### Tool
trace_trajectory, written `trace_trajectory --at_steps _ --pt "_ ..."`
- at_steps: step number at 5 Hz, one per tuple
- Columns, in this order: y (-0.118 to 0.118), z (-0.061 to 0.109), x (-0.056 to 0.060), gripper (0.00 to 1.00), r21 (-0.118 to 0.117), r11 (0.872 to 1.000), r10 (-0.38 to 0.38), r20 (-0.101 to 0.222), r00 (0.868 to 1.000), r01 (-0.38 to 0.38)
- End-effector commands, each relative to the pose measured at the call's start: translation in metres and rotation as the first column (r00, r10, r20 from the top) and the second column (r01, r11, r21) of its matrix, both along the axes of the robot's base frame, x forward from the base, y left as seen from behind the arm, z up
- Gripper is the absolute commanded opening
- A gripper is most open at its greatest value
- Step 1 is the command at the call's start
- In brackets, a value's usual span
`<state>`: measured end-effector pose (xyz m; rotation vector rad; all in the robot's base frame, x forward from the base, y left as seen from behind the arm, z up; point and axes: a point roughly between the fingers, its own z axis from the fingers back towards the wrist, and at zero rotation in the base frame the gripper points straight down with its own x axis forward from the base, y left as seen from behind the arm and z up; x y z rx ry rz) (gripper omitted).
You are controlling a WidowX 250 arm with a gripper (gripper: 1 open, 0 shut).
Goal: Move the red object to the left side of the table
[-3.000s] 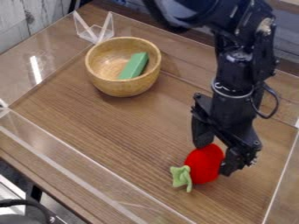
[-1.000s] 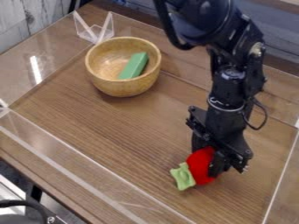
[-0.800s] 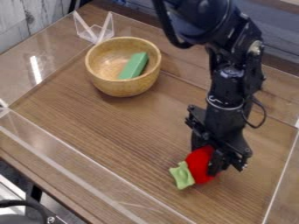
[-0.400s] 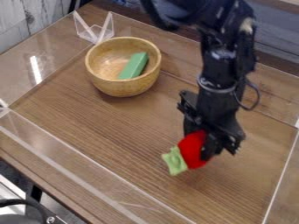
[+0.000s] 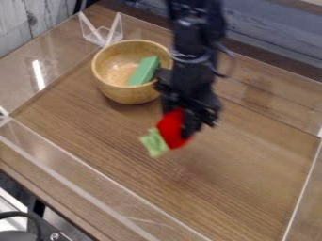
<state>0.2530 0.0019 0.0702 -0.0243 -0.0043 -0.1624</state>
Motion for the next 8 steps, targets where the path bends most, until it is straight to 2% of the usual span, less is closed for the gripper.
trace_trajectory --at_steps 1,2,3,5,8 --pt "0.037 0.007 0.0 0.0 0.014 1.0 0.007 0.058 0.998 -0.008" --pt "0.067 -0.003 -0.004 0.0 0.019 0.999 0.03 0.064 0.997 -0.032" --pt "0.082 -0.018 -0.006 0.0 0.017 0.999 0.038 0.064 0.997 -0.039" --pt "0.08 -0.035 -0.006 0.0 0.008 0.999 0.032 0.049 0.998 -0.033" --pt "0.076 -0.04 -0.004 0.0 -0.009 0.999 0.039 0.04 0.998 -0.039"
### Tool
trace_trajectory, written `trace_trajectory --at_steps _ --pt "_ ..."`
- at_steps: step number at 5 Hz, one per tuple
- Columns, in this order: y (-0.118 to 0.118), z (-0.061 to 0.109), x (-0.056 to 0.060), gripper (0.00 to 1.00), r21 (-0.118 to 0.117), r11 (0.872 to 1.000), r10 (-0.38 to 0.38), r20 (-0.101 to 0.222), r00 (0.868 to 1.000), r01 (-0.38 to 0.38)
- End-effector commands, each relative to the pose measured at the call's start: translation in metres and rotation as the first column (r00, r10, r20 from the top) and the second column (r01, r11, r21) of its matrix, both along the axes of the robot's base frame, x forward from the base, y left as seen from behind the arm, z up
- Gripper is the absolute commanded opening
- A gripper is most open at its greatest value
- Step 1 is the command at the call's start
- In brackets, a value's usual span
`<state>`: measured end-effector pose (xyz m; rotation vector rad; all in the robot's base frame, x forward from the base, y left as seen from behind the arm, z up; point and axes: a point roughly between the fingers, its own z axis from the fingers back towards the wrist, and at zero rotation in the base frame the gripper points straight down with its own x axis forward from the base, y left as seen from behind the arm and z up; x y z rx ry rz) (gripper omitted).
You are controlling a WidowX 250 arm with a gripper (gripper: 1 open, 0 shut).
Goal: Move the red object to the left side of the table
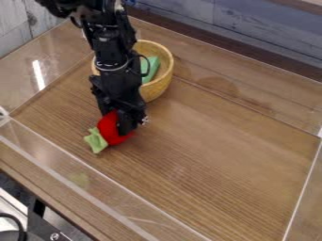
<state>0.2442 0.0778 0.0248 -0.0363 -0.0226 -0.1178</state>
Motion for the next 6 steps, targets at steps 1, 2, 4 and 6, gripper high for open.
trace_trajectory --at_steps 1,2,4,6 --pt "-0.002 0.004 0.006 0.0 0.001 1.0 -0.002 0.021 1.0 0.002" --pt "0.001 0.013 0.007 0.0 -0.001 1.0 0.015 0.027 1.0 -0.015" --pt "0.008 0.031 0.009 0.0 -0.003 0.999 0.046 0.041 0.998 -0.046" --pt "0.046 0.025 0.012 0.0 0.01 0.995 0.102 0.051 0.993 -0.103"
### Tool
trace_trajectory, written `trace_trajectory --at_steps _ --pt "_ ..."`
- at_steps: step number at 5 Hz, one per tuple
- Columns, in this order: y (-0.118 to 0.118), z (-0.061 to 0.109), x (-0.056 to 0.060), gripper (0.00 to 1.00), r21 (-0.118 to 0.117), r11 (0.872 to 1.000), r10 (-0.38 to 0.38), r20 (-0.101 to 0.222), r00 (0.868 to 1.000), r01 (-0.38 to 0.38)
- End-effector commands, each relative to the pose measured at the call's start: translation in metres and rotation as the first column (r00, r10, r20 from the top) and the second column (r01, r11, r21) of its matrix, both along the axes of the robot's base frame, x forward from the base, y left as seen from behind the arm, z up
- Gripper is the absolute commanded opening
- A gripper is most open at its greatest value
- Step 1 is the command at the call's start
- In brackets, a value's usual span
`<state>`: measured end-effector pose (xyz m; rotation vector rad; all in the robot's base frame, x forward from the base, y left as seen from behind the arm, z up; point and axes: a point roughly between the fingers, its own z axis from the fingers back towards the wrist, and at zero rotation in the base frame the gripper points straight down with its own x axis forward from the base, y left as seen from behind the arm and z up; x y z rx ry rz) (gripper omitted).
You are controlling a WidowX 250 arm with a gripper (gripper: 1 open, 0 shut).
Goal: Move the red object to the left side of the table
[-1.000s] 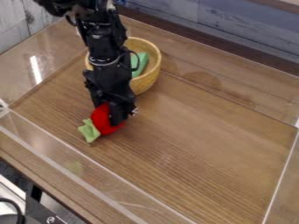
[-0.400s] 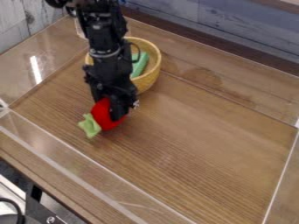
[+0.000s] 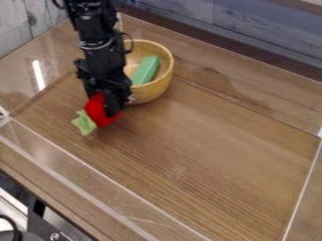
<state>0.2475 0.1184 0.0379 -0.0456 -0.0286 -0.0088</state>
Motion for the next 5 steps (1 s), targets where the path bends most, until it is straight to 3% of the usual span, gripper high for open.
trace_trajectory --at_steps 1,5 --pt "0.014 0.003 0.008 0.0 0.033 0.999 0.008 0.035 0.999 -0.009" --pt "0.023 -0.017 0.005 0.0 0.035 0.999 0.041 0.001 0.999 -0.041"
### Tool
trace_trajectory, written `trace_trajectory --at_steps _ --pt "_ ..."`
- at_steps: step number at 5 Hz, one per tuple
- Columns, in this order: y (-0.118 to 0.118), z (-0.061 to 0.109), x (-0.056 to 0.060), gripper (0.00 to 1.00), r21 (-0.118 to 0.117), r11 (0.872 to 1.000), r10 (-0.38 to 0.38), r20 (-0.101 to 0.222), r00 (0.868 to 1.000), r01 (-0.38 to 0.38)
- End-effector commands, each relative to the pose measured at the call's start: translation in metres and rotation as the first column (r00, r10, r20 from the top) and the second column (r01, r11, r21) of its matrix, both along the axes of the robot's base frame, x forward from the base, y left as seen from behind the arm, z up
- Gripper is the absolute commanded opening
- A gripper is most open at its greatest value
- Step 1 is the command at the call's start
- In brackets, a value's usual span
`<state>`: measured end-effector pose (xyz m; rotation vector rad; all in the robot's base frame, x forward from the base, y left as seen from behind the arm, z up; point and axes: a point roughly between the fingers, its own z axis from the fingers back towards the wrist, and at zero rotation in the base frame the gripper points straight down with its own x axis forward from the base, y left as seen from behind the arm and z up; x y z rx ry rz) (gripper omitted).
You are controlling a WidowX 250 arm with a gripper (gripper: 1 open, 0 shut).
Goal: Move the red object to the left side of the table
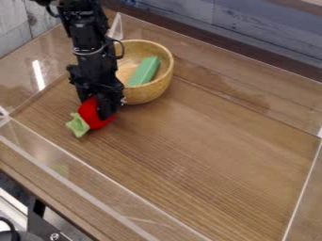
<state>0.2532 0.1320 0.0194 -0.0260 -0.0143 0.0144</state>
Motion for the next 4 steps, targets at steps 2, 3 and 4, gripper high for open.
trace_trajectory --at_steps 2,3,4 --pt "0.0116 0.001 -0.0024 0.0 0.014 0.999 0.034 -0.003 0.999 -0.034" --pt "0.0129 0.0013 -0.0034 0.0 0.013 0.999 0.042 -0.012 0.999 -0.042" --pt "0.0138 0.0011 -0.0046 0.0 0.012 0.999 0.05 -0.02 0.999 -0.05"
